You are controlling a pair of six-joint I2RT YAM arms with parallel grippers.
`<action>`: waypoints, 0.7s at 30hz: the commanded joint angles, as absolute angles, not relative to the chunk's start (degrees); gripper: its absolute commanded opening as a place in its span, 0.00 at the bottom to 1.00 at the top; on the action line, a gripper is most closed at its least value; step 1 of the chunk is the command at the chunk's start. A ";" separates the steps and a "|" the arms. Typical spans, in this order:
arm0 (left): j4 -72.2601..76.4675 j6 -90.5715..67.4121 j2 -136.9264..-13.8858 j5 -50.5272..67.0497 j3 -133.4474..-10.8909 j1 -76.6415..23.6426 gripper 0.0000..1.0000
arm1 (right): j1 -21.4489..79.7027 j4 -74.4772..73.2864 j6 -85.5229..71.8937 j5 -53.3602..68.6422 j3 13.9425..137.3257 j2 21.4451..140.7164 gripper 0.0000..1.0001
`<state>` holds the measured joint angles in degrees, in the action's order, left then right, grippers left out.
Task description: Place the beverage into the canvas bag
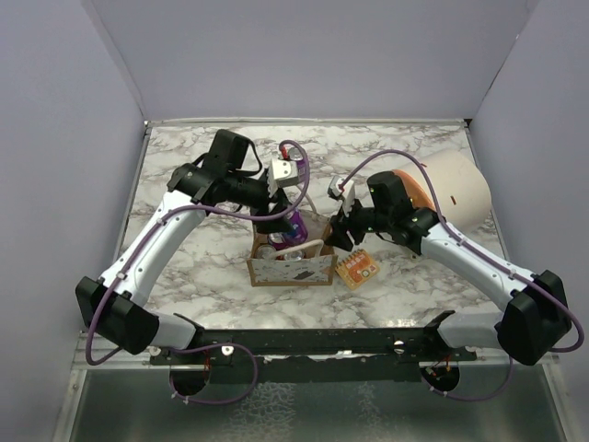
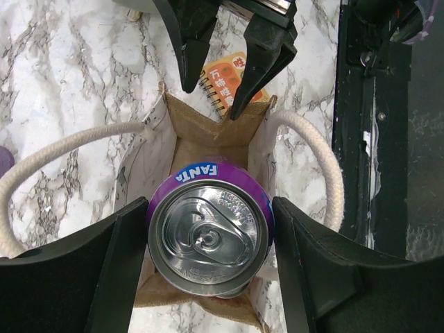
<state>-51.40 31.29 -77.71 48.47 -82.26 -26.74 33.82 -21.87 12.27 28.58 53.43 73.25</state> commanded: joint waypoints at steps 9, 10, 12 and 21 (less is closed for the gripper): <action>-45.09 36.94 -83.36 52.12 -82.44 -32.01 0.00 | 32.51 -20.68 12.93 28.24 50.52 70.88 0.51; -44.92 37.02 -83.75 51.93 -82.44 -32.61 0.00 | 32.18 -20.69 12.92 28.82 50.45 70.70 0.51; -44.81 37.24 -84.44 51.55 -82.46 -33.42 0.00 | 31.64 -20.74 12.92 30.02 50.17 70.27 0.52; -42.55 38.49 -85.74 51.73 -80.49 -35.86 0.00 | 29.87 -19.60 13.18 34.53 48.02 68.77 0.56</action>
<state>-46.52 36.88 -85.97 48.56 -80.88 -34.96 30.61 -19.66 12.27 31.86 49.30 69.80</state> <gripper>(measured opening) 0.674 0.549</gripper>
